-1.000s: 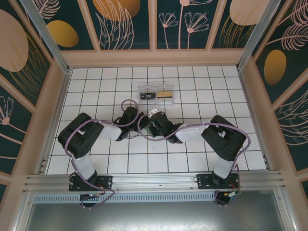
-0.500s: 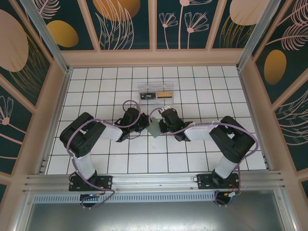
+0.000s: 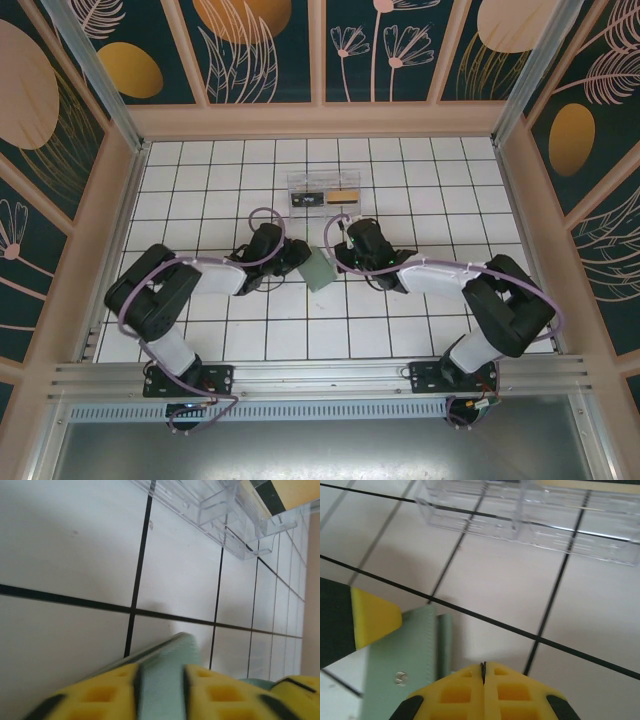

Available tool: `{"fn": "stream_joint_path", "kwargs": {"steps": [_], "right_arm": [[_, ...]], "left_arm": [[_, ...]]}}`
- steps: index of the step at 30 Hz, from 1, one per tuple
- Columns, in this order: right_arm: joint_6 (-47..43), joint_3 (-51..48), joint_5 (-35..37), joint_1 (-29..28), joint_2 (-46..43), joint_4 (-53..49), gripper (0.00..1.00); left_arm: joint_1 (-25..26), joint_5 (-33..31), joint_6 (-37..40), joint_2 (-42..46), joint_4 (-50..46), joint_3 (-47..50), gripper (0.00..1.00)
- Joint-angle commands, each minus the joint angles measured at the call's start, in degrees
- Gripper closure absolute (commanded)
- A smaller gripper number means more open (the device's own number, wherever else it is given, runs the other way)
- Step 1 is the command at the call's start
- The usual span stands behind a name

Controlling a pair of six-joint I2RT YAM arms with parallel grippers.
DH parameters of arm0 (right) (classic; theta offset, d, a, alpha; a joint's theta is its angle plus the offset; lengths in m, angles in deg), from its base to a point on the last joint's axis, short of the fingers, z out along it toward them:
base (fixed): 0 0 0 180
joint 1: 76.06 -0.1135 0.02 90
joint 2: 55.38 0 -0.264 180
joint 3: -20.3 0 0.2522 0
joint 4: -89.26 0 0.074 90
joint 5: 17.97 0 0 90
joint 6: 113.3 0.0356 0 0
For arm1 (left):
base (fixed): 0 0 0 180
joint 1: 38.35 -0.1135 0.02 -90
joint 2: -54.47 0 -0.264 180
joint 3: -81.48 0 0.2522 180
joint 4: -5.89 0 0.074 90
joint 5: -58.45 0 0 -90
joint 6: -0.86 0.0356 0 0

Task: Take the credit cards out of the card holder

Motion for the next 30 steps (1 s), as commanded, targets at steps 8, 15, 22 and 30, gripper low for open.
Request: {"fn": "stream_joint_path", "kwargs": {"steps": [8, 15, 22, 30], "right_arm": [[11.54, 2.09, -15.75, -0.48, -2.84, 4.01, 1.0], [12.95, 5.24, -15.94, -2.73, -2.94, 4.46, 1.0], [13.6, 2.79, -15.47, -1.69, -6.49, 4.87, 1.0], [13.33, 1.01, -12.72, -1.51, -10.72, 4.0, 1.0]], "left_arm": [[-0.57, -14.19, 6.65, 22.39, -18.44, 1.26, 0.46], [-0.5, -15.42, 6.53, 28.07, -19.36, 5.66, 0.49], [-0.56, -13.22, 7.15, 29.14, -17.6, 7.26, 0.49], [-0.56, -11.05, 7.69, 28.33, -15.99, 7.26, 0.49]]}}
